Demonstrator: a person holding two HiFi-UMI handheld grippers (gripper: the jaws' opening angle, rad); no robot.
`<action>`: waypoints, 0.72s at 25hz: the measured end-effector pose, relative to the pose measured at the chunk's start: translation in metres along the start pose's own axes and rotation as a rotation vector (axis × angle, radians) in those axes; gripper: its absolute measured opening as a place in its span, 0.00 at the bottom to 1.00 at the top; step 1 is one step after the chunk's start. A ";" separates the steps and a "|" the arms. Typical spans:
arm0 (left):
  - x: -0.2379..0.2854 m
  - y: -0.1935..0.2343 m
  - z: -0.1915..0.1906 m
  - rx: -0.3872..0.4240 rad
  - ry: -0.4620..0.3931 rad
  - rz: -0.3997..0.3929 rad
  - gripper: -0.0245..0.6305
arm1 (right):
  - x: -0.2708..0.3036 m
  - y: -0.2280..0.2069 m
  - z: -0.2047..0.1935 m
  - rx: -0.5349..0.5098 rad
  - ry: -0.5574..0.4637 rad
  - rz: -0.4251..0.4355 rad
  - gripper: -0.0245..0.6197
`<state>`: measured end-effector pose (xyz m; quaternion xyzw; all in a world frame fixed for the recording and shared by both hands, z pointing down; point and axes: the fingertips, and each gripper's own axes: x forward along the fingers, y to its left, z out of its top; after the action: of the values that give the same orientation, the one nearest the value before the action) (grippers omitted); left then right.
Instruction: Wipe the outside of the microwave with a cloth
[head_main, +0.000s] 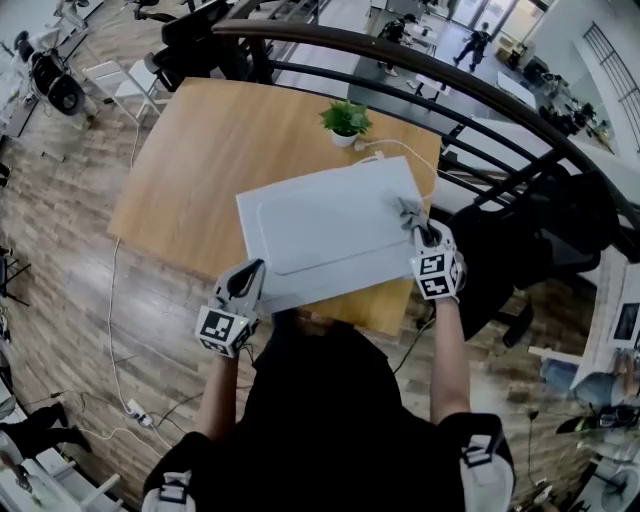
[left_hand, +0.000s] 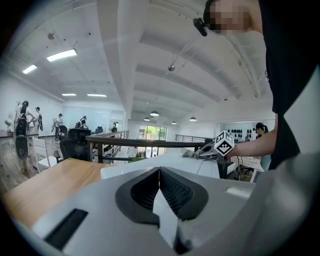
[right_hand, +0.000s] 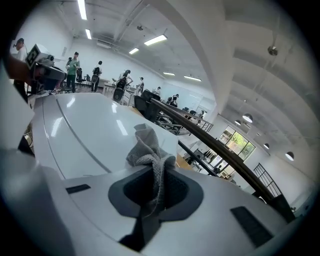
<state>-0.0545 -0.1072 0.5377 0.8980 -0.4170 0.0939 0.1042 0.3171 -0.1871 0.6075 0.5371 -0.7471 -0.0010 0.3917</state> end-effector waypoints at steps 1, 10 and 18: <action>0.000 0.004 0.001 0.000 0.000 0.003 0.04 | 0.000 0.000 0.000 0.003 0.001 -0.004 0.07; -0.001 0.024 -0.001 0.013 -0.018 -0.032 0.04 | 0.000 0.026 0.017 0.037 -0.033 0.027 0.08; -0.004 0.042 -0.002 0.016 -0.032 -0.044 0.04 | 0.002 0.055 0.038 0.022 -0.036 0.044 0.08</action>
<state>-0.0888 -0.1304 0.5429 0.9092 -0.3979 0.0805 0.0926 0.2508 -0.1815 0.6059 0.5247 -0.7655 0.0060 0.3723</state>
